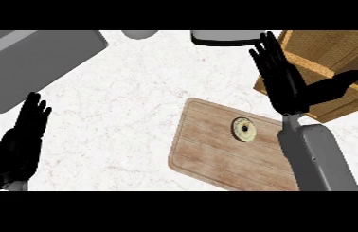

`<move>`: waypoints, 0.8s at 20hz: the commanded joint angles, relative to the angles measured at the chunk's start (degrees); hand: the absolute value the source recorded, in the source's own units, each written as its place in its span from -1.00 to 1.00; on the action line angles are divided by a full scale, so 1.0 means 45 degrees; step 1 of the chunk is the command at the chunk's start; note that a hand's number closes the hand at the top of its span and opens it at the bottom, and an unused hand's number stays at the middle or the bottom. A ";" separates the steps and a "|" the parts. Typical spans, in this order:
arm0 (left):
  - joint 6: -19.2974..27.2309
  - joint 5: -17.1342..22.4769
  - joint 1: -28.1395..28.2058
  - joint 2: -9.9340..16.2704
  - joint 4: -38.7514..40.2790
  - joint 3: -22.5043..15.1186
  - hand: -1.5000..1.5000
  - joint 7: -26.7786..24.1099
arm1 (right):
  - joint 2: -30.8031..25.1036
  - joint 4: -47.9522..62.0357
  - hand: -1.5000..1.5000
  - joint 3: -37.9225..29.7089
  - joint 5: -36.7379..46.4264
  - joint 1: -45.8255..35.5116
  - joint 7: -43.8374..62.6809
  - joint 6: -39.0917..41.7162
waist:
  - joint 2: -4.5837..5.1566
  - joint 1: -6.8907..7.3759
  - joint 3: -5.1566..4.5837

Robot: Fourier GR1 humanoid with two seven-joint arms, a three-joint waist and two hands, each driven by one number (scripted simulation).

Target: Pick the cupcake from the cutting board and place it in the basket

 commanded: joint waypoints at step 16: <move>-0.2516 -0.2430 -0.3487 0.1719 0.1359 -0.1270 0.00 -0.1277 | 0.2233 0.2992 -1.00 0.5626 0.4780 -0.3333 -0.0035 -1.0157 | -0.0473 -0.0269 -0.0573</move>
